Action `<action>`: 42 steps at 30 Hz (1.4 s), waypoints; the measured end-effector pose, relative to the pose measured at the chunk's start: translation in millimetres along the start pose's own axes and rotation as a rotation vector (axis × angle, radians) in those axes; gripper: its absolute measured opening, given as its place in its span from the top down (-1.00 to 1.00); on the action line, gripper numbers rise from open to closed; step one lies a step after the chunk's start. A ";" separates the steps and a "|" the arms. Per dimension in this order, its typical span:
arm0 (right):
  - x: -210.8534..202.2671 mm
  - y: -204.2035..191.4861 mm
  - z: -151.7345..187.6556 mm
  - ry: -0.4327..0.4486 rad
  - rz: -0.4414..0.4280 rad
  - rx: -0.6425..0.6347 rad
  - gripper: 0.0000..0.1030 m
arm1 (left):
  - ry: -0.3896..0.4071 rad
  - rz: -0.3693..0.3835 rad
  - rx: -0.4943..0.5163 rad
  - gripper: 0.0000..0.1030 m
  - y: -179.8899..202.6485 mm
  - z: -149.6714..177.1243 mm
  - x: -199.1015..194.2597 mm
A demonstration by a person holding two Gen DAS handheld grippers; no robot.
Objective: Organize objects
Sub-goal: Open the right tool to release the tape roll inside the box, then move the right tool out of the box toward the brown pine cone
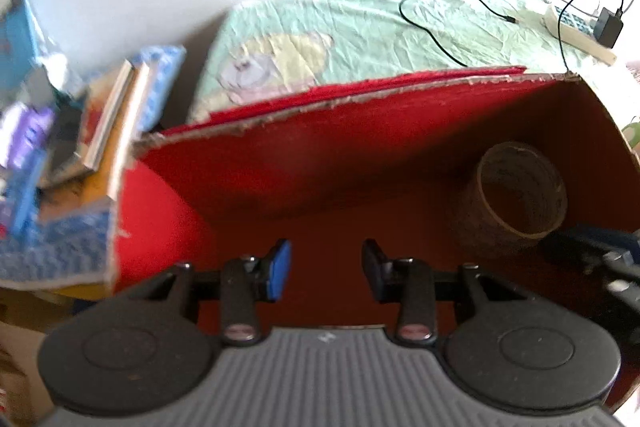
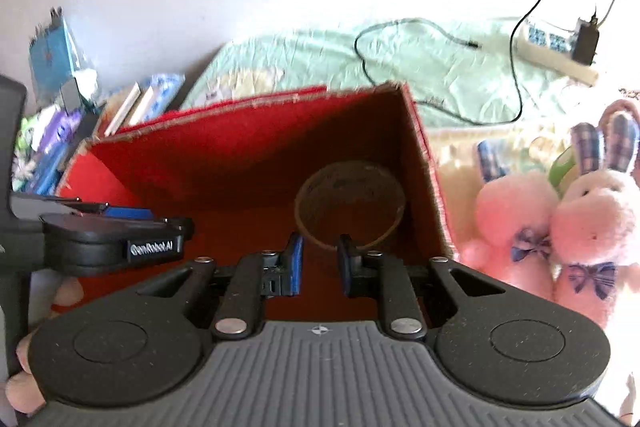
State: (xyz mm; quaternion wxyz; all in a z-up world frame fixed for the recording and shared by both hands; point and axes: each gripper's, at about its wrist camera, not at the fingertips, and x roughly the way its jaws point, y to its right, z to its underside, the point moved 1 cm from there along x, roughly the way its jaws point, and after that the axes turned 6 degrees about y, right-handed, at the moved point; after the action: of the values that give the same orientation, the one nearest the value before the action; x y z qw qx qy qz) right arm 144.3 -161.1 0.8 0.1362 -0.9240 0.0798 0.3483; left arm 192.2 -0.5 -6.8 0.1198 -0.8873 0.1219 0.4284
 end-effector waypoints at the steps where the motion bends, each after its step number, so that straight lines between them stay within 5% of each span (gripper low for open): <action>1: -5.1 5.8 0.8 0.014 -0.005 0.003 0.48 | 0.003 0.003 -0.003 0.20 1.3 1.0 -4.0; 3: -18.0 8.9 3.3 0.041 -0.009 0.002 0.30 | 0.007 0.010 -0.009 0.20 4.1 2.3 -12.9; 15: -76.3 25.2 11.2 0.139 -0.089 -0.021 0.13 | 0.098 -0.054 -0.031 0.06 31.6 19.7 -88.6; 29: -106.0 45.9 31.4 0.094 -0.211 -0.043 0.13 | 0.104 -0.155 -0.108 -0.13 61.3 60.6 -139.5; 42: -110.6 68.0 55.8 0.006 -0.275 -0.022 0.13 | 0.070 -0.175 -0.103 -0.23 89.7 85.0 -150.6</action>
State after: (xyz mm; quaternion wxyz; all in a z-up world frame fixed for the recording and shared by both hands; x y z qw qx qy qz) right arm 10.8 -202.8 20.9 0.1724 -0.9287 -0.0512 0.3242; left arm 10.6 -40.8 51.0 0.1069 -0.9139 0.0258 0.3907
